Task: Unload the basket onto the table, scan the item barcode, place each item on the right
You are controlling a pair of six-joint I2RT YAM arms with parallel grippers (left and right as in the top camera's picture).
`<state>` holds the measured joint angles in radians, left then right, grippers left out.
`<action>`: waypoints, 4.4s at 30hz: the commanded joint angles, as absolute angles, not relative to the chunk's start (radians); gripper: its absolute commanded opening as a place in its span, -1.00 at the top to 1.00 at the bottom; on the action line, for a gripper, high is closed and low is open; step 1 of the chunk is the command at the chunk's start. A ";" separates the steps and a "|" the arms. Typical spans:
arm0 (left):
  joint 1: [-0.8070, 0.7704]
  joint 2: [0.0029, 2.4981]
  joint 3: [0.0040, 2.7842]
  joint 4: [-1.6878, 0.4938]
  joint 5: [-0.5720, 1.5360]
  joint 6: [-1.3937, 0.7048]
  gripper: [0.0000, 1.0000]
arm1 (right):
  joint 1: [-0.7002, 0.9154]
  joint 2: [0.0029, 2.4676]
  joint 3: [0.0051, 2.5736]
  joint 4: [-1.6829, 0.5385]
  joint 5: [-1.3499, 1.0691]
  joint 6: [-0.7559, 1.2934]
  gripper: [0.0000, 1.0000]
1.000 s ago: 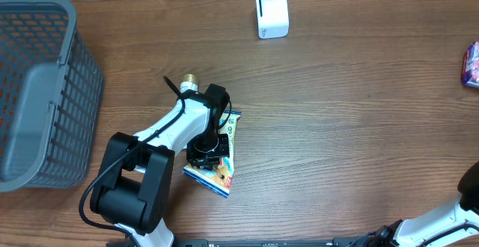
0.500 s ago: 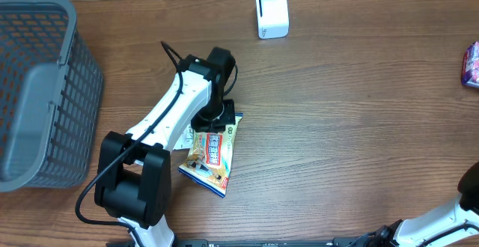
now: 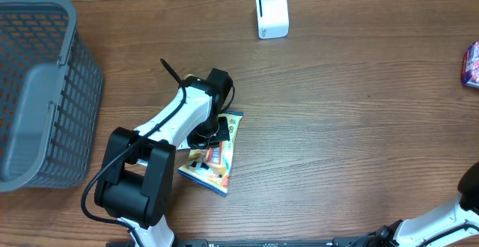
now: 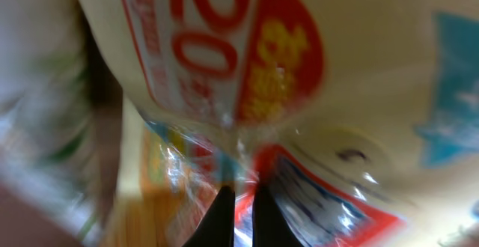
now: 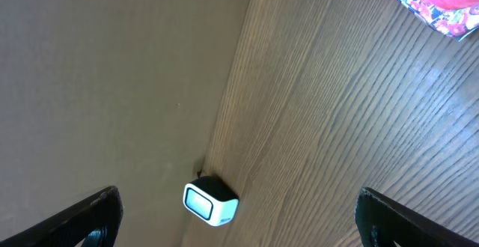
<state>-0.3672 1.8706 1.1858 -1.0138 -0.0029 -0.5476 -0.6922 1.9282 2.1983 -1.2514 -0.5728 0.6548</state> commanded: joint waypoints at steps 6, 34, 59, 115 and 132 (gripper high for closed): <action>-0.391 1.877 1.166 -0.786 0.330 -0.258 0.92 | -0.693 1.926 2.198 -1.251 -0.577 0.654 -1.00; -0.540 1.878 1.505 -1.185 -0.106 -0.216 0.92 | -0.693 1.926 2.198 -1.251 -0.578 0.654 -1.00; -0.638 1.908 1.270 -0.770 0.723 -0.271 0.92 | -0.693 1.926 2.198 -1.251 -0.578 0.653 -1.00; -0.482 2.203 1.956 -1.550 0.319 -0.179 0.92 | -0.693 1.926 2.198 -1.251 -0.578 0.653 -1.00; -0.594 2.204 1.639 -1.226 0.333 -0.249 0.92 | -0.693 1.926 2.198 -1.251 -0.578 0.654 -1.00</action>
<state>-0.6071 2.2044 1.6535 -1.2942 0.3225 -0.2192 -0.6922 1.9285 2.1983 -1.2514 -0.5724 0.6548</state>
